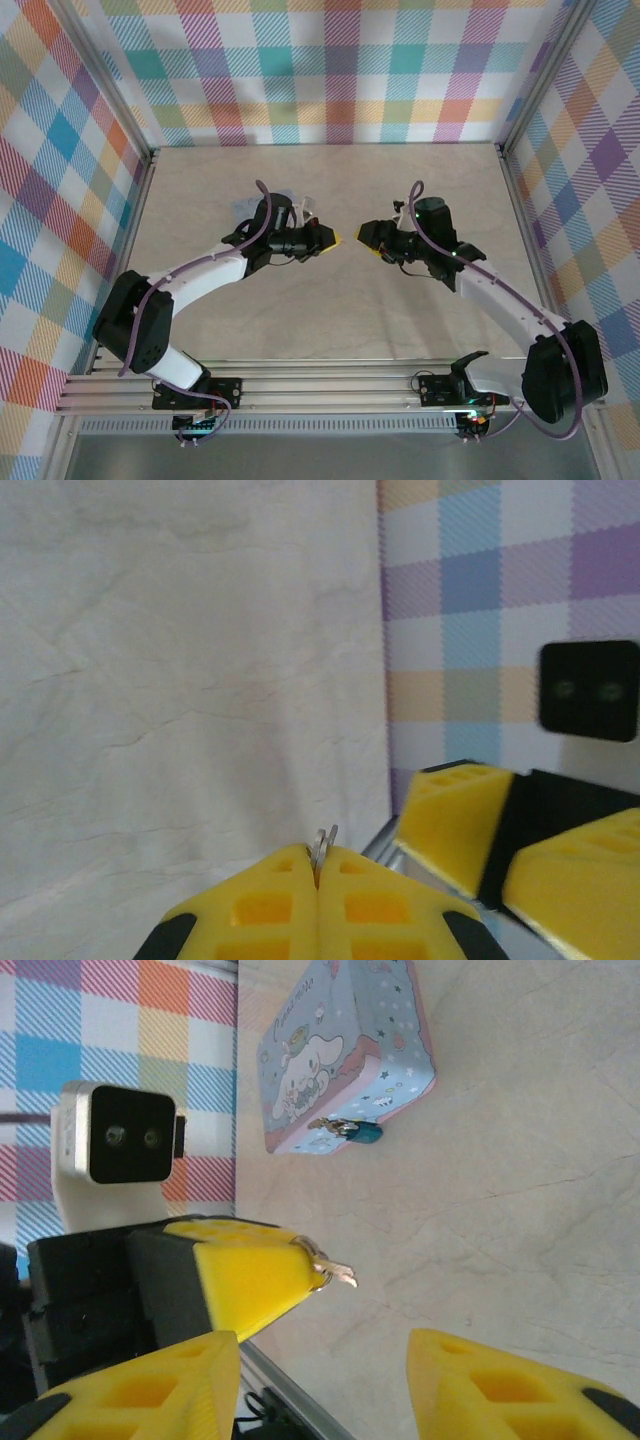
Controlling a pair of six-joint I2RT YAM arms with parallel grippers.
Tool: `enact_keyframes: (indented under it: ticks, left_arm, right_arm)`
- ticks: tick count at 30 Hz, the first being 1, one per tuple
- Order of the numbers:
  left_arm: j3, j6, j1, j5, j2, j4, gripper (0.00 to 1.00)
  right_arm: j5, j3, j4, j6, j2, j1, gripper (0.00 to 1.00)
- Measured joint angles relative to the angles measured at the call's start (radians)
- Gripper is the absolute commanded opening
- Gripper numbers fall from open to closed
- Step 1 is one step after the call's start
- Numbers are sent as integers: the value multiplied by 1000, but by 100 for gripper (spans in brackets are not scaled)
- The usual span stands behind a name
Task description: Unlock the padlock with the key
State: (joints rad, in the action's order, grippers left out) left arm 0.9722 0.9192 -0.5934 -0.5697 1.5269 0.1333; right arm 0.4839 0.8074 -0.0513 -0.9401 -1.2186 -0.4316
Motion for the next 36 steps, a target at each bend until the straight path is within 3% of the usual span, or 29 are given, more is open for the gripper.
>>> enact_keyframes:
  ticks: [14,25,29,34,36]
  left_arm:
    - [21,106,-20,-39,0,87,0]
    - [21,111,-18,-23,2,80,0]
    - [21,107,-18,-17,2,81,1]
    - [23,29,-21,-15,-5,42,25]
    - [29,-41,-26,-13,-23,-18,32]
  right_arm:
    - [37,-28,206,-161,-66,-1,31]
    - [68,-56,362,-249,-118,2,0]
    - [68,-59,373,-257,-118,3,0]
    - [78,-59,357,-213,-113,2,0]
    - [77,-29,256,-124,-99,0,0]
